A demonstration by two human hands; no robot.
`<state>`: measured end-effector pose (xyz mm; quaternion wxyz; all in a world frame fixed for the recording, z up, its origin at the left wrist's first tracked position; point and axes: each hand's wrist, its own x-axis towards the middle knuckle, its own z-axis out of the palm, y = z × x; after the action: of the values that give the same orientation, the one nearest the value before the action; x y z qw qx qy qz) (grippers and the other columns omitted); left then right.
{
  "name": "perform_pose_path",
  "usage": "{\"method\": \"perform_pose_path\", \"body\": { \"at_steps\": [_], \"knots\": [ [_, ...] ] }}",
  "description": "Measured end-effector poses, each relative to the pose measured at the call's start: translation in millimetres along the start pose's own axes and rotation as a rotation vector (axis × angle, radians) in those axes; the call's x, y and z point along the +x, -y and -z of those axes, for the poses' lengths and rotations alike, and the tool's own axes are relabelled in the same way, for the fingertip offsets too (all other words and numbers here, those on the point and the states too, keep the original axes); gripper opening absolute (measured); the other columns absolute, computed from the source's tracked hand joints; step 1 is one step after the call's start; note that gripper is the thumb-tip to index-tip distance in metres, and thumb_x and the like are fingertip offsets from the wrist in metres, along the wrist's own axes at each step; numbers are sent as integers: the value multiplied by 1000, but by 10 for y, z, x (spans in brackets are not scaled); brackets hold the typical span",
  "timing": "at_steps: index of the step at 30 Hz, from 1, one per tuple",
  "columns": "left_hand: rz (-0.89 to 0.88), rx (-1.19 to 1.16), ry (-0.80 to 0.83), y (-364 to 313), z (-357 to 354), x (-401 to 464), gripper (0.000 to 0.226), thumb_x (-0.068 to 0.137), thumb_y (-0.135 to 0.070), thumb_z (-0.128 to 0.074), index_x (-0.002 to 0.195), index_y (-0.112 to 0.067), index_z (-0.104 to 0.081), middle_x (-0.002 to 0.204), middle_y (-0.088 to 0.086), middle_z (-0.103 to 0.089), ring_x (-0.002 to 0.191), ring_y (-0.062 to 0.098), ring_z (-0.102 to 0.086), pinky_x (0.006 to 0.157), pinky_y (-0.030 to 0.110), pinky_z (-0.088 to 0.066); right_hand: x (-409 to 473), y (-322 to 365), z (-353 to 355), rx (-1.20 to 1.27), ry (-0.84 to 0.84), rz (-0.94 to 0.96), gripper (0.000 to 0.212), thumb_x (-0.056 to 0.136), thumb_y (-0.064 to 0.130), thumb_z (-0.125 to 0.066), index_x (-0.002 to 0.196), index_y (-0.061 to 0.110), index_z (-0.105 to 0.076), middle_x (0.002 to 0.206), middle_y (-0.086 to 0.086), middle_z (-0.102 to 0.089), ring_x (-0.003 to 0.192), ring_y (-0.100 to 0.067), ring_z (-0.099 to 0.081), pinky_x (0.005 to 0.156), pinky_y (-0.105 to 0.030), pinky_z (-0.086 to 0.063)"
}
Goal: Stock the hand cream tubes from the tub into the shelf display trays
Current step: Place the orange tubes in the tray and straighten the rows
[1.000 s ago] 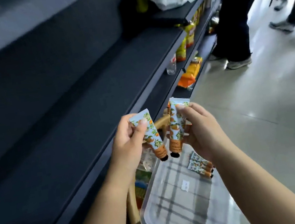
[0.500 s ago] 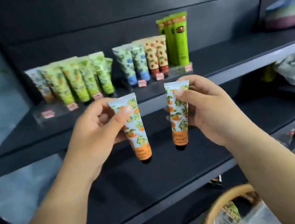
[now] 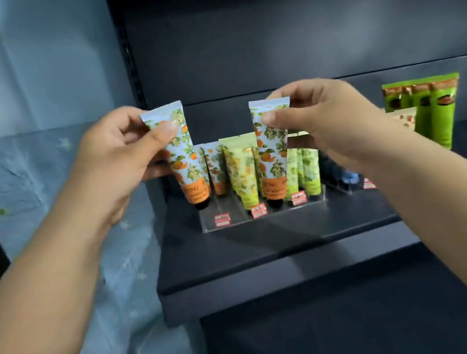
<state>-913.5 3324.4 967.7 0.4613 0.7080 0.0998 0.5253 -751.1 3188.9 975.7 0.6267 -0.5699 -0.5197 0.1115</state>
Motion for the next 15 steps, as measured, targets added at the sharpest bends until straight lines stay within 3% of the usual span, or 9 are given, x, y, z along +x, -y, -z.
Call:
{"method": "perform_pose_path", "body": {
  "at_steps": [7, 12, 15],
  "knots": [
    [28, 91, 51, 508, 292, 538, 23, 85, -9, -61, 68, -19, -49, 54, -12, -65, 53, 0, -62, 57, 21, -57, 655, 88, -365, -223, 56, 13, 18, 82, 7, -66, 74, 23, -65, 70, 4, -67, 62, -5, -65, 66, -20, -57],
    [134, 2, 63, 773, 191, 735, 21, 87, -7, -58, 71, -17, -49, 52, -14, -64, 50, -4, -60, 50, 14, -52, 949, 65, -526, -756, 216, 71, 6, 81, 19, -68, 80, 24, -67, 78, 12, -64, 70, -3, -58, 66, -18, -48],
    [188, -24, 63, 911, 138, 803, 19, 87, -8, -58, 74, -19, -51, 65, -9, -66, 63, 2, -63, 58, 19, -53, 1099, -21, -614, -969, 322, 102, 12, 82, 20, -68, 93, 19, -69, 74, 17, -57, 73, -3, -54, 63, -13, -41]
  ]
}}
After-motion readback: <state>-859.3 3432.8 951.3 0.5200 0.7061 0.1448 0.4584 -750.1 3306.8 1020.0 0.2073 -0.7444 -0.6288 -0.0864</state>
